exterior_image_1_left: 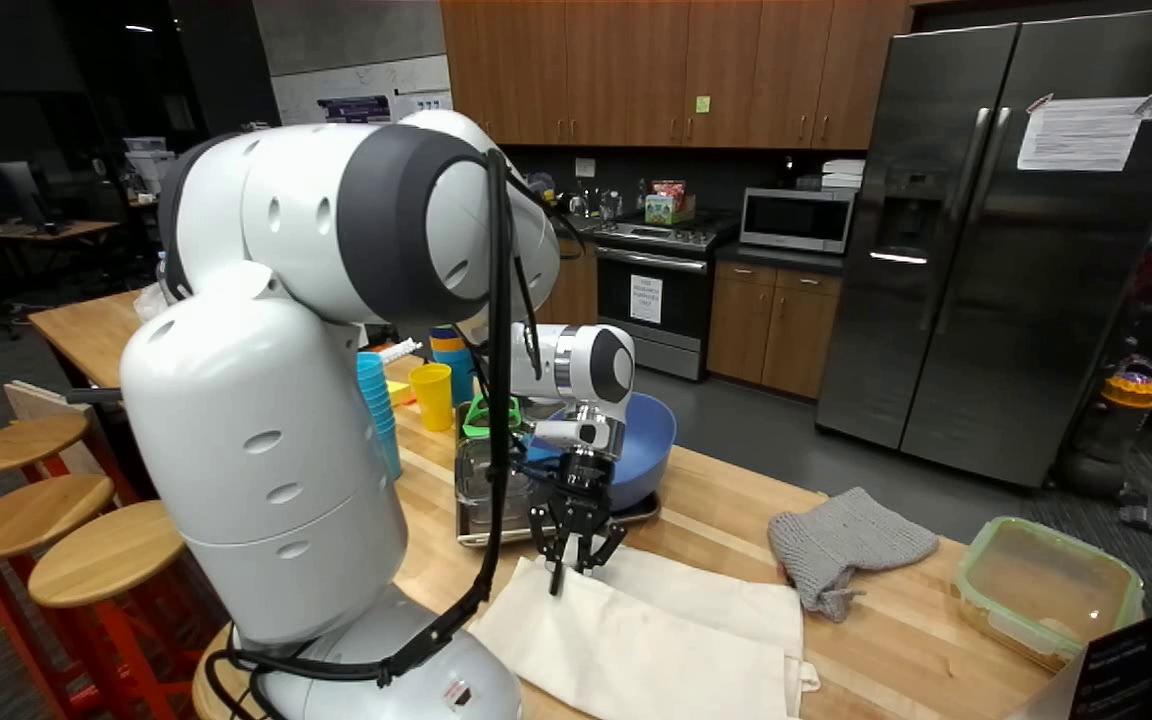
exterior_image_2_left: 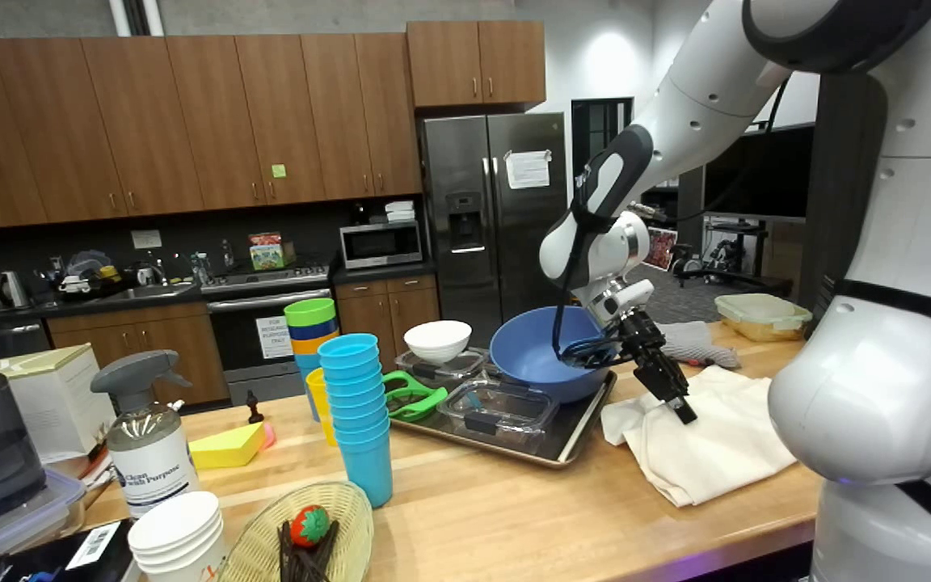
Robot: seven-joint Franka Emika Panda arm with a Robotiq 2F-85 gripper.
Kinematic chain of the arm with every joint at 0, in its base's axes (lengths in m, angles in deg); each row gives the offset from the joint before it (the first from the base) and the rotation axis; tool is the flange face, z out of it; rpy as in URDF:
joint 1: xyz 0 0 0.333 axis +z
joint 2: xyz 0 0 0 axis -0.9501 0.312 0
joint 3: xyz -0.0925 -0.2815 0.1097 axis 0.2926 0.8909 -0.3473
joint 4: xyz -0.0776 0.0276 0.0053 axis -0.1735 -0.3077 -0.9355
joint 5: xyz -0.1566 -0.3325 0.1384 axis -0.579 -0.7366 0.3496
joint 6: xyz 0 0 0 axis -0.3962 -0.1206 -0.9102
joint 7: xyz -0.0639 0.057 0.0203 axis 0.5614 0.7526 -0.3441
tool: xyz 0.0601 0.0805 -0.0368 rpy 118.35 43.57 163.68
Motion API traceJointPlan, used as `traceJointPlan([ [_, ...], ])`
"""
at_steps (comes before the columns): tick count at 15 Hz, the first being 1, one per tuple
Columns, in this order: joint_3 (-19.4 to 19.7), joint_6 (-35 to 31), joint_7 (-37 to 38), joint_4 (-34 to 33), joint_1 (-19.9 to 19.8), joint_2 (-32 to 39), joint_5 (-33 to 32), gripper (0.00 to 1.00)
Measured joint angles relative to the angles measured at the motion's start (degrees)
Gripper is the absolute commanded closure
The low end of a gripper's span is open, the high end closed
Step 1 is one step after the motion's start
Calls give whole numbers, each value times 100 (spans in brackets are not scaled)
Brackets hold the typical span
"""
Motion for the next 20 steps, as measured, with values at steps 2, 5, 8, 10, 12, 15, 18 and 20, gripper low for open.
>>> traceJointPlan([
  [2,0,0,0,0,0,0,0,47],
  [5,0,0,-24,4,0,0,0,36],
  [8,0,0,-111,6,0,0,5,17],
  [10,0,10,-175,6,0,0,25,3],
  [12,2,26,-221,6,0,0,54,0],
  [15,3,31,-244,6,0,0,150,0],
  [18,4,33,-259,6,0,0,217,0],
  [20,4,34,-266,6,0,0,221,0],
])
